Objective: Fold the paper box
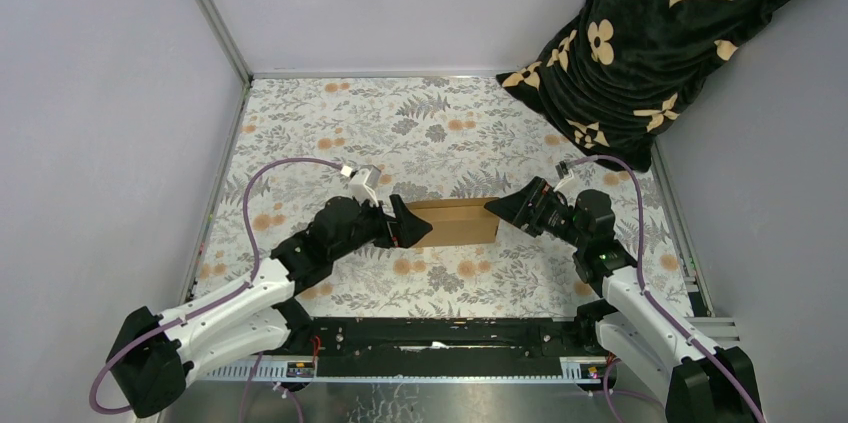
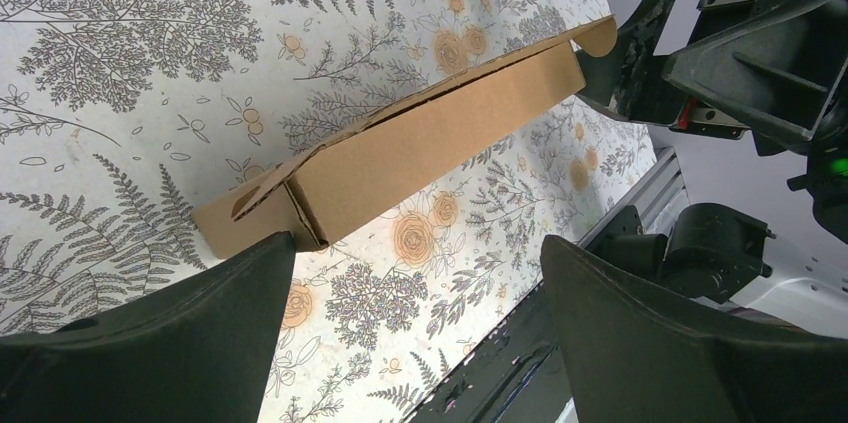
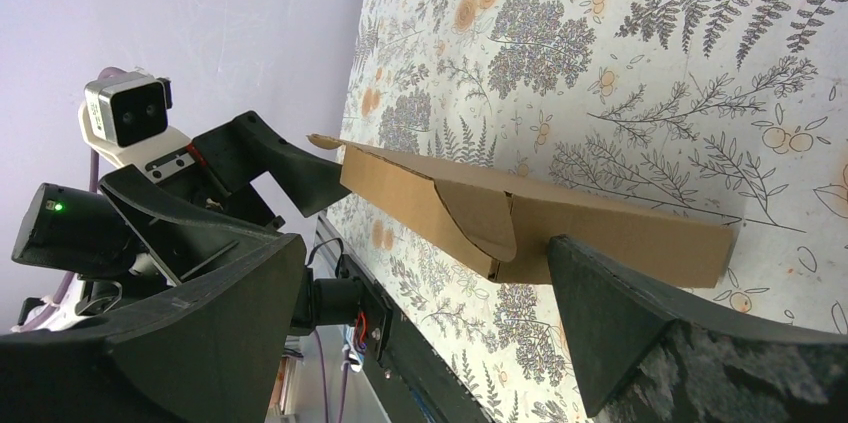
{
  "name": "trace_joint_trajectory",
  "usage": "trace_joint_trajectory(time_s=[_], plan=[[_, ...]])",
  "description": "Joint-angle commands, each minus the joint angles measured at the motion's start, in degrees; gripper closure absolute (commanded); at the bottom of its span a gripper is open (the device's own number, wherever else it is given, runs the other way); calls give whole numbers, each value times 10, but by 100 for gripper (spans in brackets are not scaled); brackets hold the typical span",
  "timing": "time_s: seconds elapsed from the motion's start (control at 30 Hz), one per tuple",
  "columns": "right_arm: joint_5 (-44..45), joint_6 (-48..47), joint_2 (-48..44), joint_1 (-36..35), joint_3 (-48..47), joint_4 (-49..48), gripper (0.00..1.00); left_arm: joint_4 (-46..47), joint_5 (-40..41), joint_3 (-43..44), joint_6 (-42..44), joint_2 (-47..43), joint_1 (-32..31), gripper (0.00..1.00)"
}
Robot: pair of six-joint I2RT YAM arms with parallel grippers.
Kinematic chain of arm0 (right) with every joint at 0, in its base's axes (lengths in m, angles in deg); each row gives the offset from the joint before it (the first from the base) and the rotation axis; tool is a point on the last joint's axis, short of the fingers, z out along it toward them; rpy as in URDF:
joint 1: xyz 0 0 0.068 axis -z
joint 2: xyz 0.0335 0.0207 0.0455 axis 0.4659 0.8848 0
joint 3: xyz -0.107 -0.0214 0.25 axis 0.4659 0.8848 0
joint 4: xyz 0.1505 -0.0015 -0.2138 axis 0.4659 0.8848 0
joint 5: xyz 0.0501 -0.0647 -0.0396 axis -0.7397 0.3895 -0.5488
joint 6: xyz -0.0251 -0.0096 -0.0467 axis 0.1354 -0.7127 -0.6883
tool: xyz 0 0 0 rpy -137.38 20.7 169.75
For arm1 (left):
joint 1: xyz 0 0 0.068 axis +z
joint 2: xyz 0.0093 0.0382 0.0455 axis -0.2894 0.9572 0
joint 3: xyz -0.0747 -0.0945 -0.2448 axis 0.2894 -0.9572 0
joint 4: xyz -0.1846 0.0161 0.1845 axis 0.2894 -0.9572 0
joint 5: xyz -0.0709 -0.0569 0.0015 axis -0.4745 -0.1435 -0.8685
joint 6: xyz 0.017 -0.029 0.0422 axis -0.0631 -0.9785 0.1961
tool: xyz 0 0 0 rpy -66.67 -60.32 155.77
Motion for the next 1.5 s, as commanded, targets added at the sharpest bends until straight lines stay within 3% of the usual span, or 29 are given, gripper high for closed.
trace_joint_trajectory(time_s=[0.0, 1.13, 1.47], plan=[[-36, 14, -12, -4, 5, -31, 0, 42, -12, -15, -16, -10, -13, 1], [-10, -46, -29, -5, -18, 57, 0, -44, 36, 8, 16, -43, -16, 1], [64, -181, -128, -5, -130, 317, 0, -201, 108, 82, 36, -135, -15, 1]])
